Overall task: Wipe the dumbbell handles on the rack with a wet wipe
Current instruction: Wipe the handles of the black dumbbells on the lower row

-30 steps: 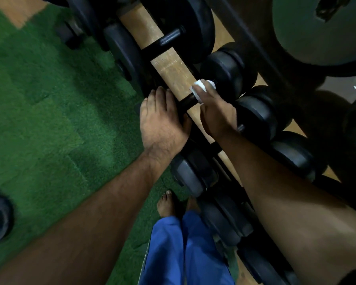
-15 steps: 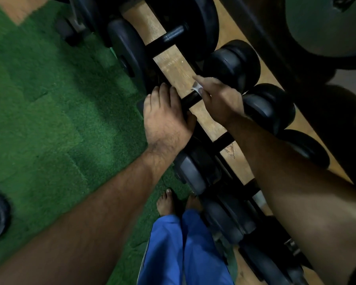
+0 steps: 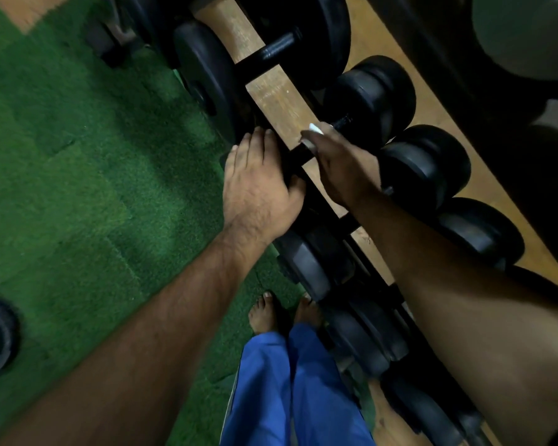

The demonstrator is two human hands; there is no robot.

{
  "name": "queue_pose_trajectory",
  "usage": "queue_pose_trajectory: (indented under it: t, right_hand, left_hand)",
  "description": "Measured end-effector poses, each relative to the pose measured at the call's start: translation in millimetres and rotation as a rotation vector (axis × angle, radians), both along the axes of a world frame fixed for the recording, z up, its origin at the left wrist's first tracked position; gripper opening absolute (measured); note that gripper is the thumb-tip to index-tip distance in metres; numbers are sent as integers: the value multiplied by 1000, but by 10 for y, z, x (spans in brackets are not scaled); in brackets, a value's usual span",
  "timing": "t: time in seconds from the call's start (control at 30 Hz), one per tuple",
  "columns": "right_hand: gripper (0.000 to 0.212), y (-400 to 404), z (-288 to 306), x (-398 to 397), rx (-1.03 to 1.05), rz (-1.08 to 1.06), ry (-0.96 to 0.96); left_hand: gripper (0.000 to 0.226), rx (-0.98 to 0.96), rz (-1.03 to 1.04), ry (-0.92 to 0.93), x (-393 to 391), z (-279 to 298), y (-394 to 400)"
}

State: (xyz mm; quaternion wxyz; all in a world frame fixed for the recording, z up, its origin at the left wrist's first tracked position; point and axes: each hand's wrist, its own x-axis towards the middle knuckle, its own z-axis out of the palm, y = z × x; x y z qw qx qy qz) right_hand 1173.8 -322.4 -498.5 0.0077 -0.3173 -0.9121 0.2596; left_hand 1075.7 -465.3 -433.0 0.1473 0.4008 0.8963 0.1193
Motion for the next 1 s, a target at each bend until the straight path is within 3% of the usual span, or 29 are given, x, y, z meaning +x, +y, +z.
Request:
queue_pose_trajectory:
  t: [0.07,0.17,0.33,0.43,0.5,0.63,0.77,0.9,1.0]
  right_hand:
    - [46,-190,9,-64,35,43,3]
    - [46,-193,72,7,41,307,55]
    - [42,12,27,-76,-32,39,-64]
    - [42,-199,187,-121,-126,205,-26]
    - [35,-33,238,-110,-64,309,25]
    - [40,184,146,-261,97,-5,-122]
    - [40,-20,161,-121,91,134,-20]
    - [35,187,103,-219,217,-117,-112]
    - [33,119,114,-234,240,-103,-97]
  left_hand:
    - [77,-11,-15,-22,-27,13,-6]
    - [73,-29,-15,-25,-37,25,-1]
    - [70,-16,10,-1,6,-1,14]
    - [70,-28,26,-6,14,29,43]
    - [71,-31,26,-14,12,48,52]
    - [74,-27,30,-8,8,33,53]
    - [72,-15,40,-8,44,29,107]
    - [74,20,52,47,70,-44,107]
    - [71,26,67,65,94,-43,116]
